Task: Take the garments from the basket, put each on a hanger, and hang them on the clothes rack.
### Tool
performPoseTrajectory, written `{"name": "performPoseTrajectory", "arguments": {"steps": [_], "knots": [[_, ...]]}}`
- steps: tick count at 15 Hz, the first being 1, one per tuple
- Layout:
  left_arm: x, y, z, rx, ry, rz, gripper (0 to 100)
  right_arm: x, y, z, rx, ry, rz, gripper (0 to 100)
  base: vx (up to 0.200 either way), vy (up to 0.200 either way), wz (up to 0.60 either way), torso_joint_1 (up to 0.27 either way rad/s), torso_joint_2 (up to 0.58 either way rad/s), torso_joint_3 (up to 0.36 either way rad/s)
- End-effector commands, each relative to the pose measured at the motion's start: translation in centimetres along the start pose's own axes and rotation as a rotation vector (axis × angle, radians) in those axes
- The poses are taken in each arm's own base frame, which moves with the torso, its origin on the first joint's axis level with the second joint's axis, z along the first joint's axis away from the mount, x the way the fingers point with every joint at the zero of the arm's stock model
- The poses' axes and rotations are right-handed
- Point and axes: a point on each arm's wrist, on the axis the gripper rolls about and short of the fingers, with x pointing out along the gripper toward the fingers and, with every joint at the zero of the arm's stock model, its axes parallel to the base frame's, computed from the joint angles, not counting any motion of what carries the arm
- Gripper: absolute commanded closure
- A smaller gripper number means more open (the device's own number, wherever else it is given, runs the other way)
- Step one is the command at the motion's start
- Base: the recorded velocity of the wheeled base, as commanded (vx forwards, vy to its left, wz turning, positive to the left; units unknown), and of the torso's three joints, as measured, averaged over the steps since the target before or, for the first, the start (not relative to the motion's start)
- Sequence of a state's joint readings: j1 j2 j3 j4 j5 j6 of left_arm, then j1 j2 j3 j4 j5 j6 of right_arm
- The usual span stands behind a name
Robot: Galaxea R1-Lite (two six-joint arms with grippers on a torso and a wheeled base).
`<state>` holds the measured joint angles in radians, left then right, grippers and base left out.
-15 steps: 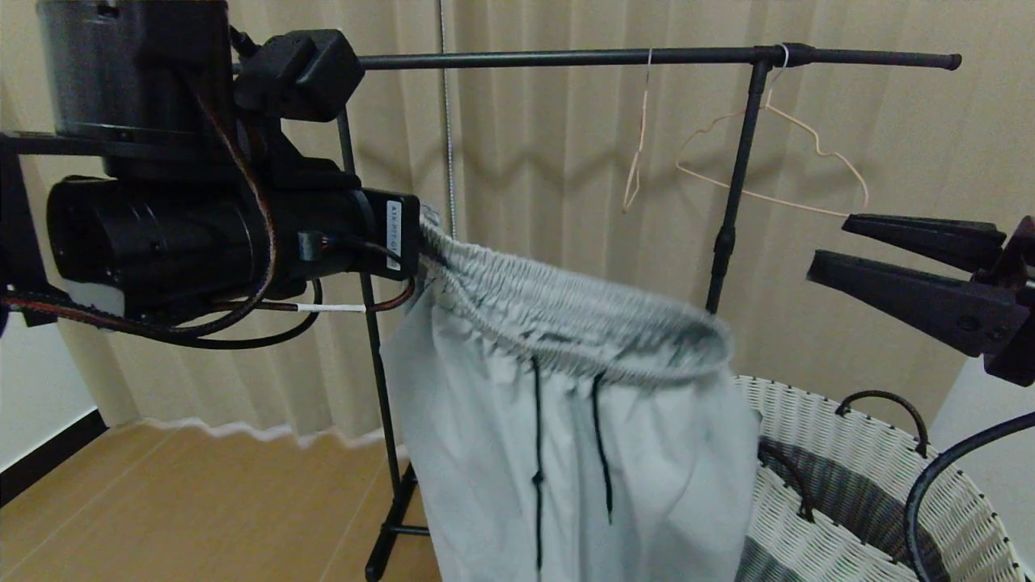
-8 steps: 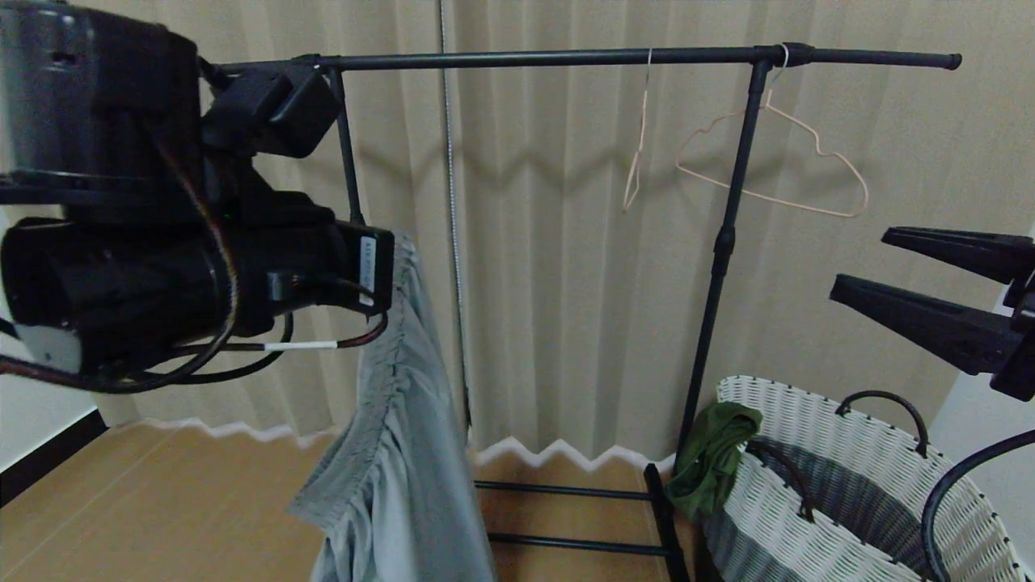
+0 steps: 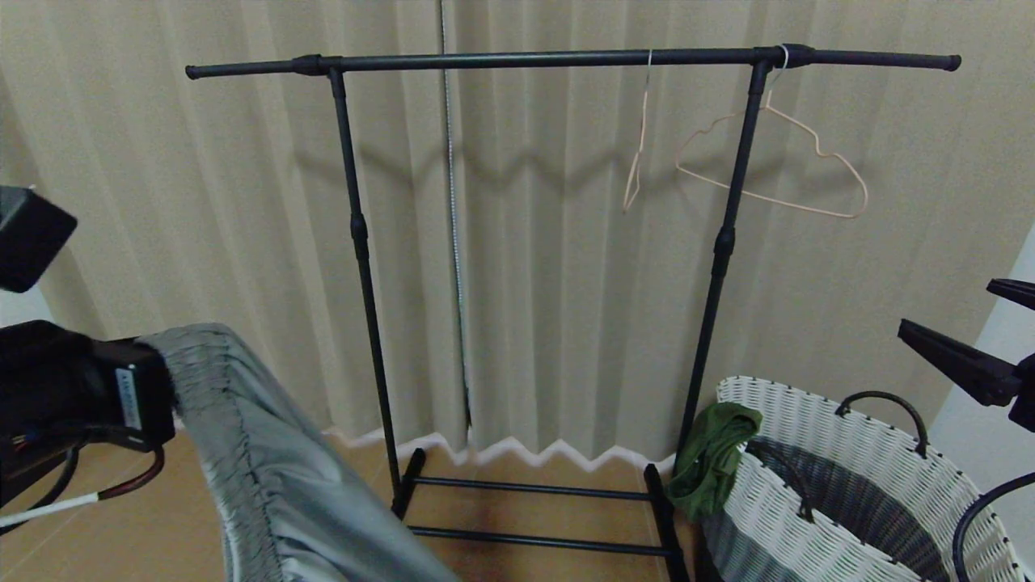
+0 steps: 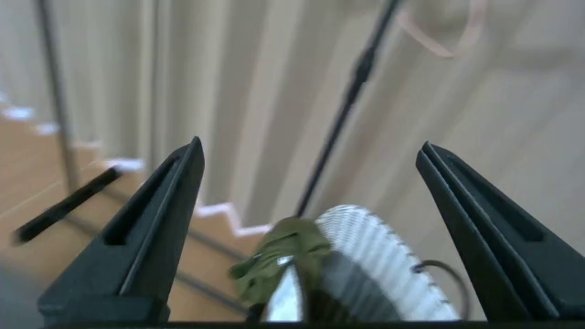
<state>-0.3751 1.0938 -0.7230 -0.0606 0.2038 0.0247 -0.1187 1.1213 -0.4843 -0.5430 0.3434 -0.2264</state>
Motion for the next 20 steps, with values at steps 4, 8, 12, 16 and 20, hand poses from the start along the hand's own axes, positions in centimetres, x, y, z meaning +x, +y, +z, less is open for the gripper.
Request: {"name": "performPoseTrajectory", "arguments": {"steps": [4, 8, 12, 16, 20], "knots": [[-2.3, 0.9, -1.3, -0.022, -0.038, 0.032, 100, 0.4, -0.1, -2.5, 0.03, 0.061, -0.023, 0, 0.0, 0.0, 0.0, 0.0, 0.0, 0.0], [-2.2, 1.2, -1.6, -0.03, -0.027, 0.056, 100, 0.1, 0.1, -3.1, 0.024, 0.052, -0.028, 0, 0.0, 0.0, 0.0, 0.0, 0.0, 0.0], [-2.3, 1.2, -1.6, -0.027, -0.027, 0.056, 100, 0.0, 0.2, -3.2, 0.016, 0.024, -0.036, 0, 0.0, 0.0, 0.0, 0.0, 0.0, 0.0], [-2.2, 1.2, -2.4, -0.022, -0.006, 0.055, 100, -0.1, 0.2, -3.2, 0.014, 0.023, -0.036, 0, 0.0, 0.0, 0.0, 0.009, -0.05, -0.037], [-2.5, 1.1, -3.0, -0.012, 0.003, 0.027, 100, 0.0, 0.1, -3.1, 0.011, 0.022, -0.038, 0, 0.0, 0.0, 0.0, 0.111, -0.33, -0.268]]}}
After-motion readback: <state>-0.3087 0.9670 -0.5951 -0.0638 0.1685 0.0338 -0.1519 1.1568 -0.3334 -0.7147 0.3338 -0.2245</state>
